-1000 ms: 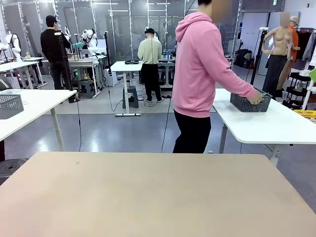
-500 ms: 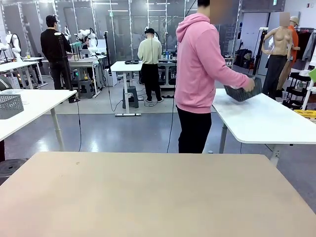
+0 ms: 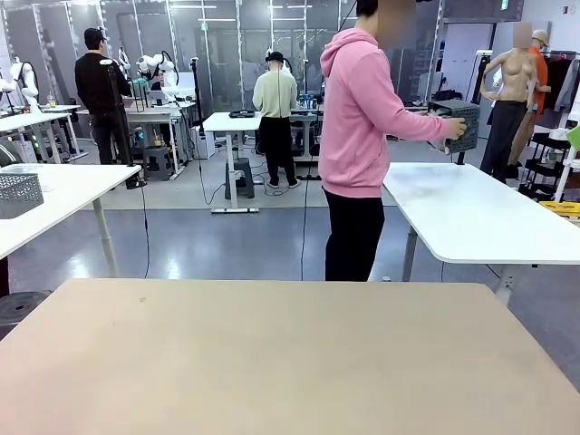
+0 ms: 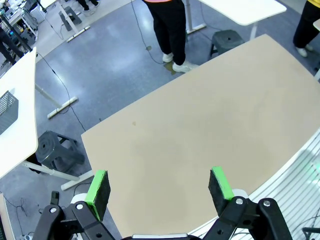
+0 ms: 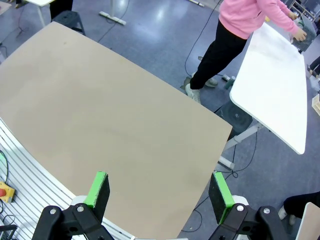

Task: Fold the towels and place them in the basket.
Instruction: When a person lays out a Towel with hook on the table, fold it in half twice.

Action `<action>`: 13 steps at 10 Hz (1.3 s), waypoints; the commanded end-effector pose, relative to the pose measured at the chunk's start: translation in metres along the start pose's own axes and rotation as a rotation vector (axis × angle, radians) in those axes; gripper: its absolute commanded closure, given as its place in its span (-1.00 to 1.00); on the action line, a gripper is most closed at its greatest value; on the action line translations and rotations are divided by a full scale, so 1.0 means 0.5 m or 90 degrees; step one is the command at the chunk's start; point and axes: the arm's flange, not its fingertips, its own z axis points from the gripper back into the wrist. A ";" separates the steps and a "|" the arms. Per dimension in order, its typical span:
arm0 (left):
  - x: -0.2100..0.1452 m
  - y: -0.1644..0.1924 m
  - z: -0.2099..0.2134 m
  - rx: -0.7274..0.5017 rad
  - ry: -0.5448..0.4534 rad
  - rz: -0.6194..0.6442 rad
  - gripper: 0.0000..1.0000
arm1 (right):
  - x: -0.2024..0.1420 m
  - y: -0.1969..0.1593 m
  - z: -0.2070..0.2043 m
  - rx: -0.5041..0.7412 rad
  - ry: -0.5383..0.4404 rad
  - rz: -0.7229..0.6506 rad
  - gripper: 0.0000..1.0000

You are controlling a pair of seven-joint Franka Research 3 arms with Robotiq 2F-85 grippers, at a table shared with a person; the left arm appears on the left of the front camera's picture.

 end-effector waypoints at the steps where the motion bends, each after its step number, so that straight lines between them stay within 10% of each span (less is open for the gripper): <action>1: 0.005 -0.002 0.003 0.001 -0.005 -0.002 -1.00 | 0.002 0.001 0.000 0.001 0.000 -0.007 -1.00; 13: 0.005 -0.002 0.003 0.001 -0.005 -0.002 -1.00 | 0.002 0.001 0.000 0.001 0.000 -0.007 -1.00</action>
